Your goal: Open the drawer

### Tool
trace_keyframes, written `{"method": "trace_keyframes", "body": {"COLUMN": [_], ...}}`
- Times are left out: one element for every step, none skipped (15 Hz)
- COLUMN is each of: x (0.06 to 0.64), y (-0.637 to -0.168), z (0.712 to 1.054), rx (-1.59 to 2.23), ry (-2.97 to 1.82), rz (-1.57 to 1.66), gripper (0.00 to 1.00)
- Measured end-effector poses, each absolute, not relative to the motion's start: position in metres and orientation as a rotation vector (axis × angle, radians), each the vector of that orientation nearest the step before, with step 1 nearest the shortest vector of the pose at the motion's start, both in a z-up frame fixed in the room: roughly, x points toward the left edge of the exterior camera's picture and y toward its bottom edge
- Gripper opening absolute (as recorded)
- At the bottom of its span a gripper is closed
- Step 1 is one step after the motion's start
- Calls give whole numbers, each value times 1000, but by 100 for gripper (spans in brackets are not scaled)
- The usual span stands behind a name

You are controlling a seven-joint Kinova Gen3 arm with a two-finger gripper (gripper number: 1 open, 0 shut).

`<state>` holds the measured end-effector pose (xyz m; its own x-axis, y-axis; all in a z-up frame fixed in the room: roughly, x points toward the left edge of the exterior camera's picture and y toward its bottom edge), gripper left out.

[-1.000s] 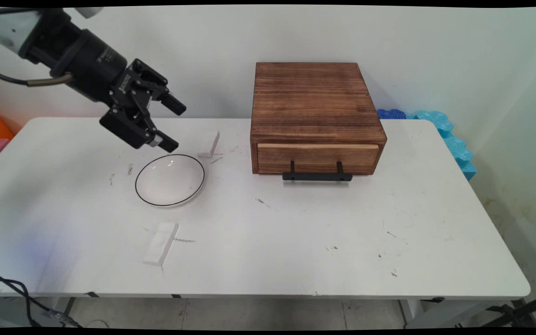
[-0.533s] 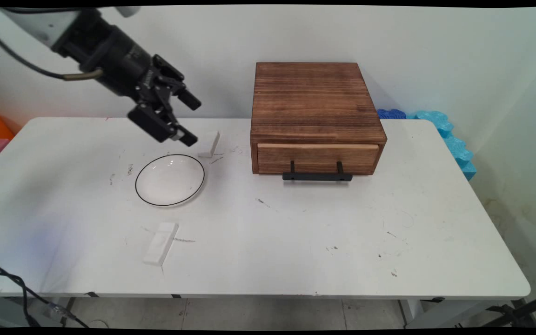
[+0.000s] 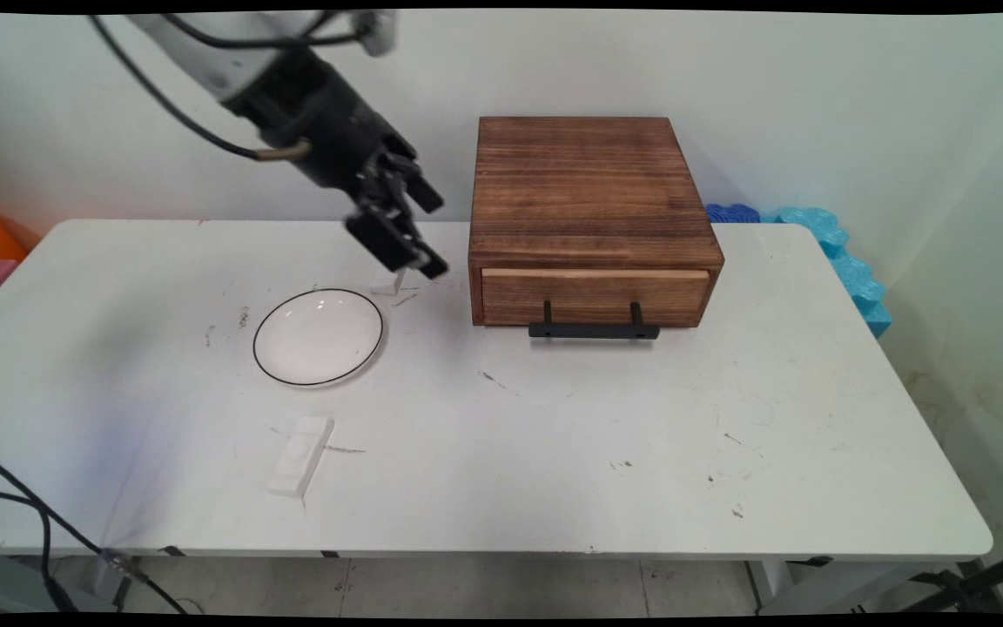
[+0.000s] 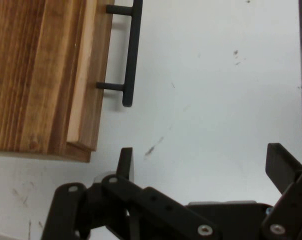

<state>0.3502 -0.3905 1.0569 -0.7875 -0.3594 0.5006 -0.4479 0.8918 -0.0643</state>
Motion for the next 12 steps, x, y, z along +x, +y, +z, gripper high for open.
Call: {"method": "trace_keyframes", "body": {"x": [339, 328, 318, 308, 298, 291, 286, 278, 273, 266, 258, 250], "y": [-396, -401, -406, -411, -416, -420, -423, -427, -430, -434, -440, -446], "z": [1052, 1046, 1041, 1035, 1028, 1022, 1018, 1012, 1007, 1000, 991, 983], "rx": [588, 591, 595, 600, 606, 610, 613, 618, 619, 619, 615, 612], "ry": [-2578, -2588, -2596, -2605, -2615, -2624, -2630, -2639, -2645, -2654, -2664, -2674], "rz": [250, 254, 256, 259, 261, 263, 264, 264, 265, 267, 272, 276], "gripper": [100, 100, 100, 100, 100, 100, 100, 100, 100, 100, 100, 100]}}
